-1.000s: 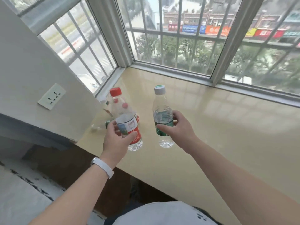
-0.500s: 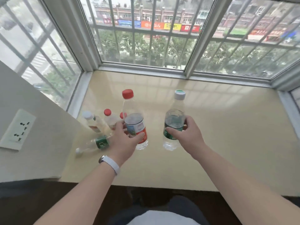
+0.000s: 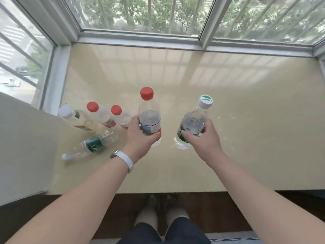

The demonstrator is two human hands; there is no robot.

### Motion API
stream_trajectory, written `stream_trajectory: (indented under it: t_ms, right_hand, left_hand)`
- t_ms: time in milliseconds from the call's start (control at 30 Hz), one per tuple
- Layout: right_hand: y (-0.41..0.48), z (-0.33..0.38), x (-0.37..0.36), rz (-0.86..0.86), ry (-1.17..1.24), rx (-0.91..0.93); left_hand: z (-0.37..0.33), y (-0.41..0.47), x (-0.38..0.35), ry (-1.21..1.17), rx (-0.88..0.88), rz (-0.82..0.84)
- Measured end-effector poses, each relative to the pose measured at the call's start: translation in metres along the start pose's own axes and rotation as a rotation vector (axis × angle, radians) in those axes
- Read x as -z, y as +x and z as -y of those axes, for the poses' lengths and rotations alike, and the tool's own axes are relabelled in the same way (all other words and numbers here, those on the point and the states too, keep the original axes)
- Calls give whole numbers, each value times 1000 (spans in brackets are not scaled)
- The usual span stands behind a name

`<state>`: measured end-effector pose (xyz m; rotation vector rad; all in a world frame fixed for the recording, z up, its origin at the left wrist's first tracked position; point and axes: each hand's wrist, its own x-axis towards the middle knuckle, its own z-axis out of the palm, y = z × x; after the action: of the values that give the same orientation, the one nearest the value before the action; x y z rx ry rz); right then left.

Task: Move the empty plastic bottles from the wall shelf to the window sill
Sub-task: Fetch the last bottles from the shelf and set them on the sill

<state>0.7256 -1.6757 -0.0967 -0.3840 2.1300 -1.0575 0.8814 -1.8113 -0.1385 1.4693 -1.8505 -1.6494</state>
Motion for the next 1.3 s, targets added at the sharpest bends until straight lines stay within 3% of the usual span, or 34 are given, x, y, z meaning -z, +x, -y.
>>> stream_trajectory:
  t_ms: [367, 1033, 1300]
  right_hand:
    - [74, -53, -49, 101, -120, 27]
    - [125, -68, -72, 192, -167, 77]
    - [128, -76, -69, 240, -222, 64]
  left_hand:
    - [77, 52, -37, 150, 4, -76]
    - [92, 93, -53, 79, 3, -122]
    - [96, 90, -48, 68, 112, -68]
